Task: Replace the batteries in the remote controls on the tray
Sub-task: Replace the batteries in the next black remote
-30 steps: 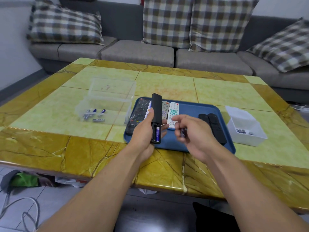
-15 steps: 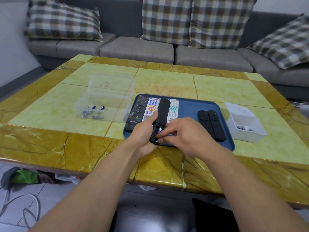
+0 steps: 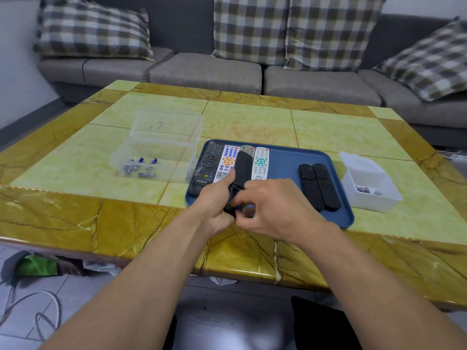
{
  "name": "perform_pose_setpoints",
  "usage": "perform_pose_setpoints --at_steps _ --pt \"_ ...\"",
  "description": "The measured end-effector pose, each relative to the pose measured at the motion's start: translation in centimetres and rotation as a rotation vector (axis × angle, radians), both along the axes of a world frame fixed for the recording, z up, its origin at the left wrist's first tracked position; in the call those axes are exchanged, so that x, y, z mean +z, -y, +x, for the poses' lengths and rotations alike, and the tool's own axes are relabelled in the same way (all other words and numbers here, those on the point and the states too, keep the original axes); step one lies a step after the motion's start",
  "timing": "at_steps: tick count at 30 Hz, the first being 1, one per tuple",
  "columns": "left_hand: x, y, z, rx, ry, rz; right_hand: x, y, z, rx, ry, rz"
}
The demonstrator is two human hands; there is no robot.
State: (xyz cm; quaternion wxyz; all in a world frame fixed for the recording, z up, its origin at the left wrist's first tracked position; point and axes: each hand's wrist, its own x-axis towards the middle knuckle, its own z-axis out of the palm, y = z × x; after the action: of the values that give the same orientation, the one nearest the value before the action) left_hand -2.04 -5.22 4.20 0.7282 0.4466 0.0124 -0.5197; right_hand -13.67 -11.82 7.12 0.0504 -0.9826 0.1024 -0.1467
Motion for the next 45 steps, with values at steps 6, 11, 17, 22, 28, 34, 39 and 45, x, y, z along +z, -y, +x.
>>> perform_pose_setpoints --at_steps 6,11,17,22,28,34,39,45 --pt "0.0 -0.2 -0.2 -0.063 -0.066 -0.012 -0.9 0.7 0.5 0.021 0.126 0.0" --pt "0.1 -0.4 0.0 -0.082 -0.108 -0.067 -0.9 1.5 -0.3 -0.008 0.075 0.204" --pt "-0.3 -0.3 0.2 -0.118 -0.073 -0.061 -0.5 1.5 -0.8 -0.013 0.023 0.22" --pt "-0.6 -0.1 0.2 -0.12 -0.057 -0.054 -0.6 1.7 -0.9 -0.007 -0.005 0.224" --pt "-0.7 0.1 -0.1 -0.071 -0.052 -0.008 -1.0 0.7 -0.5 0.029 0.038 0.124" --pt "-0.8 0.4 0.1 -0.053 -0.061 0.031 -1.7 0.3 -0.3 0.056 0.103 0.025" --pt "-0.6 0.3 0.5 -0.067 -0.086 0.045 -1.8 1.1 -0.7 0.115 0.012 0.08" --pt "-0.8 0.1 0.4 -0.074 0.032 0.062 -1.7 1.5 -0.9 0.075 0.172 0.284"
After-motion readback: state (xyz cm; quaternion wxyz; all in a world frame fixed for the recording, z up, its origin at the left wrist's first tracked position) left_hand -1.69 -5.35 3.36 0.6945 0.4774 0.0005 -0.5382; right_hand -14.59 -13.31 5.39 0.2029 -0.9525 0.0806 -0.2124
